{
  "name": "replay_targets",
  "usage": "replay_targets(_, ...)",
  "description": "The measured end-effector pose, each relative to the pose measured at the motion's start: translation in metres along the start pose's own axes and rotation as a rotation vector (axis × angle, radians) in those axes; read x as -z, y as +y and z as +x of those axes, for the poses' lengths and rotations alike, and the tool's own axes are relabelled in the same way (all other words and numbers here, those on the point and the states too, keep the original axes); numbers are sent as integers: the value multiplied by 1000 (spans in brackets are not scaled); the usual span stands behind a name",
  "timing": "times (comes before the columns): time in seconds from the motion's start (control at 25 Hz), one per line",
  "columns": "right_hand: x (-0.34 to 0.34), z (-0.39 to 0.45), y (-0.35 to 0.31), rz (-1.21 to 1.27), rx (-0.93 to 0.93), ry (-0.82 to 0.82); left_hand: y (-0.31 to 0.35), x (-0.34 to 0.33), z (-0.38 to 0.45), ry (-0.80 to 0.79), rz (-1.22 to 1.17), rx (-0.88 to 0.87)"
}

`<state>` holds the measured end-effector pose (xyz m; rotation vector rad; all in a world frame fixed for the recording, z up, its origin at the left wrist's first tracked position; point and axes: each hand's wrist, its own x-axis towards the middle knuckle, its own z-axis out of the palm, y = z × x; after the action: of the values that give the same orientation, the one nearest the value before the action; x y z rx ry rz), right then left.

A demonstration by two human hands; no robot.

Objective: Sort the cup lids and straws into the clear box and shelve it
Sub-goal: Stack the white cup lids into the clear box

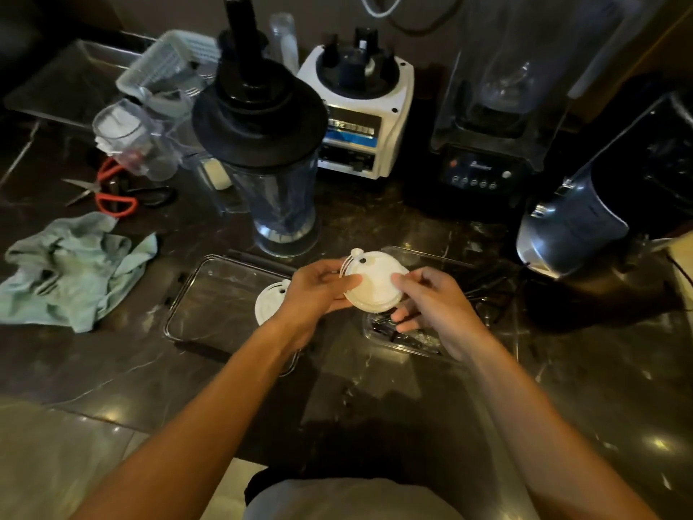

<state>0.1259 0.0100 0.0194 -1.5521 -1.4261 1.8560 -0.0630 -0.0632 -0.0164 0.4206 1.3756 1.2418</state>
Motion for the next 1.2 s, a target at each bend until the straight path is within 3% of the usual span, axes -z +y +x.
replay_targets(0.16,-34,9,-3,-108,8,-44,-6,39,-12,53,-6,-20)
replay_targets(0.44,-106,30,11,-343,-27,-61,-22,110,-6,329,100,-9)
replay_targets(0.84,-151,43,38,-493,-91,-34,-39,150,11,389,303,-14)
replay_targets(1.2,-155,49,51,-538,-114,-42,-51,159,23,286,489,-36)
